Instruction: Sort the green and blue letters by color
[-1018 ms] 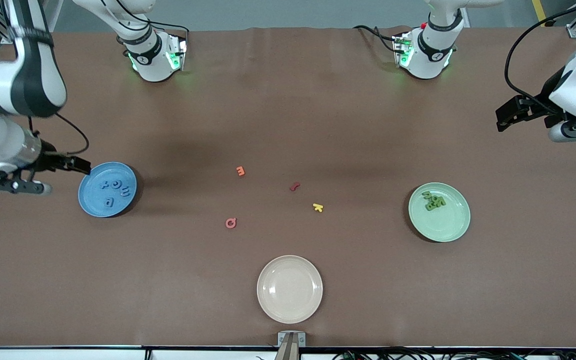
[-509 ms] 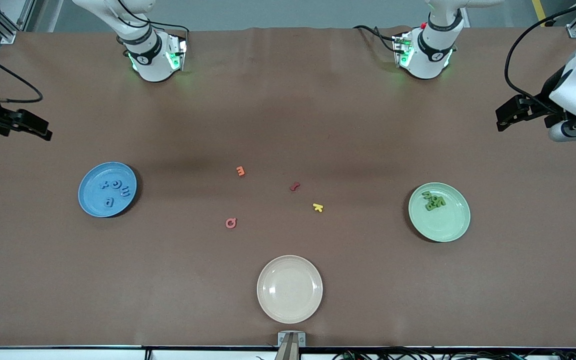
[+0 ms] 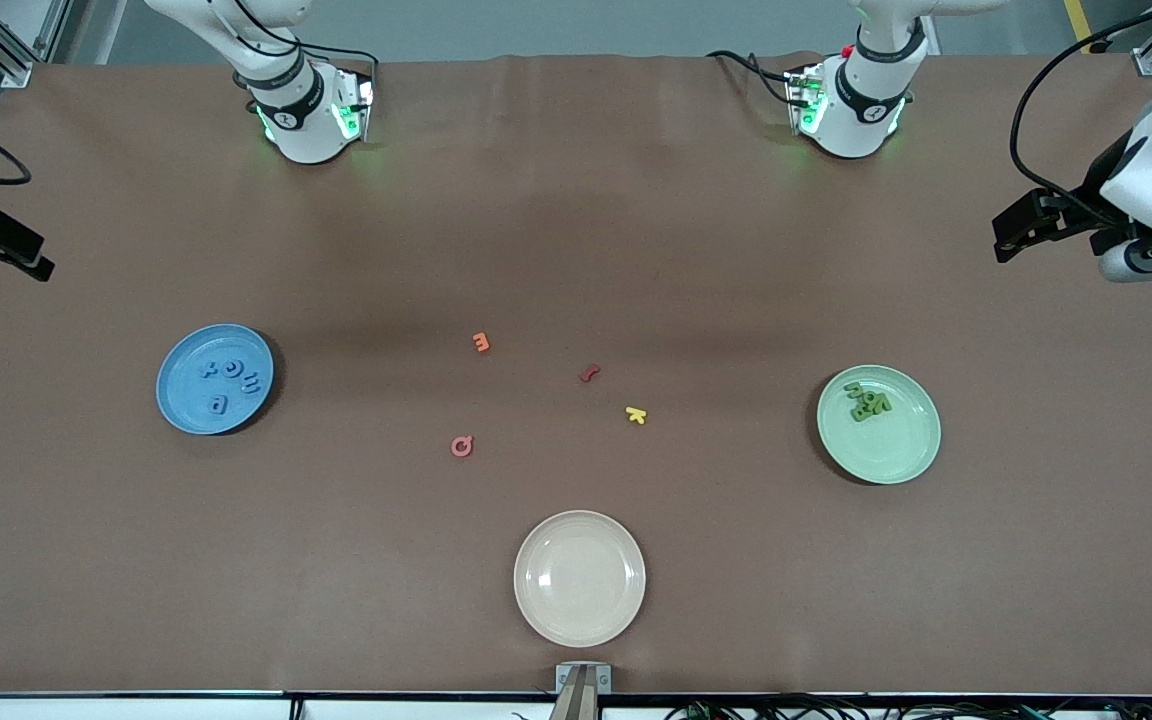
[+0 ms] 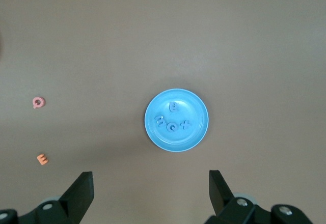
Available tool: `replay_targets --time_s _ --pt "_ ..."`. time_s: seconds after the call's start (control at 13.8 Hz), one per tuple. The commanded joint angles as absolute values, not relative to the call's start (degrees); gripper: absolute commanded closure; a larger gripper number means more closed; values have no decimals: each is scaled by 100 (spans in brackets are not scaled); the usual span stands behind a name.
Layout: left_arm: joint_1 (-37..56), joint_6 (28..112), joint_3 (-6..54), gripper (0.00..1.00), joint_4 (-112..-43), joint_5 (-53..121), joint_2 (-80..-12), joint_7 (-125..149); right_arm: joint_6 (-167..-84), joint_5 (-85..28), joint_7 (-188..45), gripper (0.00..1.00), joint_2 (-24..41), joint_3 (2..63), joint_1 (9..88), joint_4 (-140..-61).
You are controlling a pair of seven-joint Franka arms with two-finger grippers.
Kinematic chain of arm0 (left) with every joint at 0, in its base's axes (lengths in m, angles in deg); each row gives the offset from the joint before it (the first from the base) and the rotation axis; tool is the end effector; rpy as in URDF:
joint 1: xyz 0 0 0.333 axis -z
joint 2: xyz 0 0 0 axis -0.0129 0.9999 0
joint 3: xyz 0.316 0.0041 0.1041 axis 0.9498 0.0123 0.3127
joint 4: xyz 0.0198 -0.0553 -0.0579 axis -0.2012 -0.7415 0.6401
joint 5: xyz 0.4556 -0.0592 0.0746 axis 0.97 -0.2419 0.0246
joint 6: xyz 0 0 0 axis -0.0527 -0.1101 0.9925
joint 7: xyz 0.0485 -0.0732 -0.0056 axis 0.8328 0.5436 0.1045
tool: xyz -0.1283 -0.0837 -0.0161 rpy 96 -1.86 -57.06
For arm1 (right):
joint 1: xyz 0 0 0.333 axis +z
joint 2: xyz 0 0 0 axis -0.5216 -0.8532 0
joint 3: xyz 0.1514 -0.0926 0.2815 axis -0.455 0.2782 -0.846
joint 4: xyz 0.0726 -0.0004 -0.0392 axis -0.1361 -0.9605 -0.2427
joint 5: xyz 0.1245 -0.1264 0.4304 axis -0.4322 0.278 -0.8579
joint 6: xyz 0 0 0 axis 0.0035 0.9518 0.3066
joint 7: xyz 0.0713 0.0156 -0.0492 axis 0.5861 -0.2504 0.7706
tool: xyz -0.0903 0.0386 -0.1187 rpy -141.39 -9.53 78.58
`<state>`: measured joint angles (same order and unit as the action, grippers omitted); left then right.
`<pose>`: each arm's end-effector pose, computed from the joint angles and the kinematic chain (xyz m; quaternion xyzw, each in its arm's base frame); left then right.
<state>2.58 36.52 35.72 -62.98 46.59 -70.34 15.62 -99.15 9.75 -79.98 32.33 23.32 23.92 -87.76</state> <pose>0.6180 -0.0819 0.6152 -0.9992 -0.0166 0.0200 0.0306 0.6272 -0.0449 0.6289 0.9975 -0.0654 0.0235 0.0113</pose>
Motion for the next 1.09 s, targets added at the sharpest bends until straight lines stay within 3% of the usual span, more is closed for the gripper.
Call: replay_targets --time_s 0.0,1.02 --pt "259 3652 3569 0 -6237 4622 -7055 1447 -9825 916 -8008 0 3038 2320 2380 -8488" --pt "267 3643 3569 0 -6246 4569 -7037 1544 -9834 916 -8008 0 2994 2320 2397 -8488"
